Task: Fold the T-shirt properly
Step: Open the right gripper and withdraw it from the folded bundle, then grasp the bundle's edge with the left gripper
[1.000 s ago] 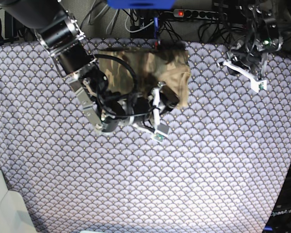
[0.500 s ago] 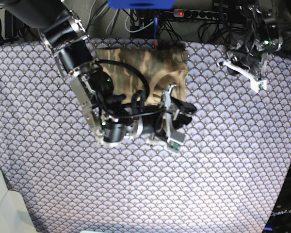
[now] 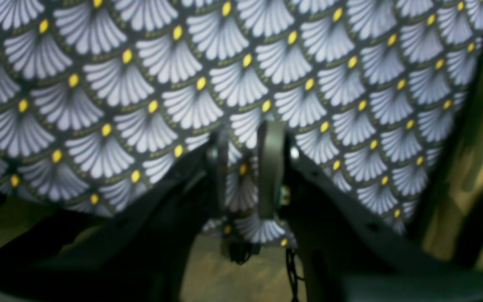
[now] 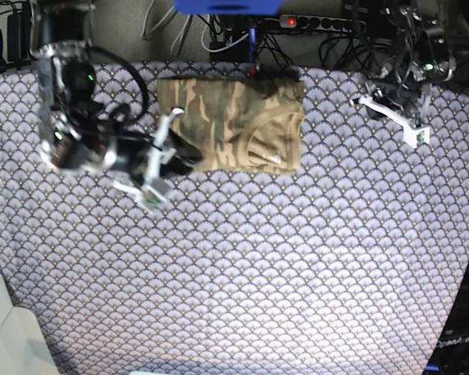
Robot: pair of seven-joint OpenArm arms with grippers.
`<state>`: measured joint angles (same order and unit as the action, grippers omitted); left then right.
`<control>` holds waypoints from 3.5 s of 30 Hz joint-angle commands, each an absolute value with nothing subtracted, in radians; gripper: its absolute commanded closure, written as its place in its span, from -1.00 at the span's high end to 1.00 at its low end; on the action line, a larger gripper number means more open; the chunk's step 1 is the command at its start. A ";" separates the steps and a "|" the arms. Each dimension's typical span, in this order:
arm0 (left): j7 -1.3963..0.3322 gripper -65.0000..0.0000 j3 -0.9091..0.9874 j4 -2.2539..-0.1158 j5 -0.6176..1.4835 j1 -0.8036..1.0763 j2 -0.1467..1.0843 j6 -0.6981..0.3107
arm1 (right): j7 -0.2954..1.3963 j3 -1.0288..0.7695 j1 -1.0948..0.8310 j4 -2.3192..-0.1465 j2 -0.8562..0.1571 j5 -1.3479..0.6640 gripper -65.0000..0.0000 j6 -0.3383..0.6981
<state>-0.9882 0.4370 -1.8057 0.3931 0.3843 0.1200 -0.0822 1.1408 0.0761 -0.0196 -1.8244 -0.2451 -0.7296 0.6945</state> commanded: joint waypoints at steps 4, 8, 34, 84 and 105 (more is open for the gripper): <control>-0.980 -0.63 0.441 -1.859 0.461 0.381 0.137 -0.087 | 1.125 -0.025 -0.088 -1.834 -0.242 -0.742 -0.81 0.698; -0.983 -0.63 0.441 -1.859 0.484 0.380 0.140 -0.087 | 1.125 -0.036 -0.116 -1.842 -0.239 -0.743 -0.83 0.698; -0.974 -0.63 0.446 -1.874 0.476 0.446 0.140 -0.087 | 1.067 0.058 -0.122 -1.862 -0.196 -0.745 -0.83 0.698; -0.975 -1.00 -0.008 -1.983 0.476 0.530 0.291 -0.084 | 1.010 -0.171 -0.309 -2.002 -0.326 -0.756 -1.00 0.698; -0.986 -1.00 -0.087 -1.896 0.473 0.446 0.251 -0.074 | 1.044 -0.173 -0.321 -2.002 -0.331 -0.756 -1.00 0.698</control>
<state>-0.9936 -0.0914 -1.8835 0.4648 0.4458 0.2466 -0.0715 1.0630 -0.1673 -0.3233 -1.9850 -0.3187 -0.7380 0.6945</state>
